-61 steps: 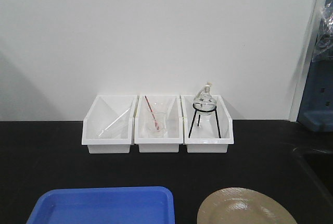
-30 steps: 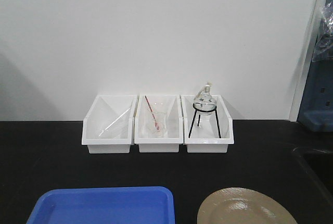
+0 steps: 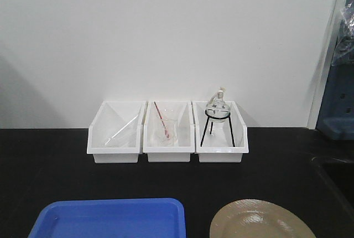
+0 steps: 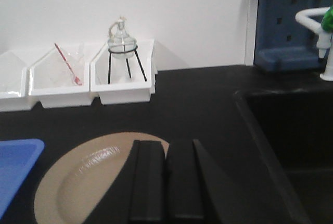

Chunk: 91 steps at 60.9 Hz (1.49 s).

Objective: Place disk in tray to left cabinet

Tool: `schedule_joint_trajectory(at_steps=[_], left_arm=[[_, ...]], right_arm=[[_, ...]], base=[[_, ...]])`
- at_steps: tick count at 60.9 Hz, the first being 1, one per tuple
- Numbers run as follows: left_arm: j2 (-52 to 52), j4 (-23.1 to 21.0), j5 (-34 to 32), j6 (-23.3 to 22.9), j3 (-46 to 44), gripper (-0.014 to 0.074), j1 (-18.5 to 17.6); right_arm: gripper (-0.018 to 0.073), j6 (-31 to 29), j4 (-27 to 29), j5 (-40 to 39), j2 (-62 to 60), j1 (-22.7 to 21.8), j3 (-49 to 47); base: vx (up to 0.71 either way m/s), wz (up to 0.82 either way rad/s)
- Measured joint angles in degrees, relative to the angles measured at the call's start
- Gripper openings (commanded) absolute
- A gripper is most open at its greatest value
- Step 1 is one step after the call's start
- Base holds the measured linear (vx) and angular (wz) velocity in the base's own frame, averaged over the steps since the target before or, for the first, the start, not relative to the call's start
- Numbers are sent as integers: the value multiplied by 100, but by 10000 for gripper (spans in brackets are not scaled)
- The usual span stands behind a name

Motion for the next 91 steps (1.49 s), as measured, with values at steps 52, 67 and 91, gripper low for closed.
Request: schedule_joint_trajectory(at_steps=[52,67,91], left_arm=[[770,2,-5,0,0,409,0],[770,2,-5,0,0,409,0],[770,2,-5,0,0,409,0]], right_arm=[[588,1285,2515,329,4271,0,-1157],[588,1271,2163,945,6467,-188,-2444],[570,-127,2599,1325,7512,-990,-3020]], base=[[0,0],[0,0],[0,0]])
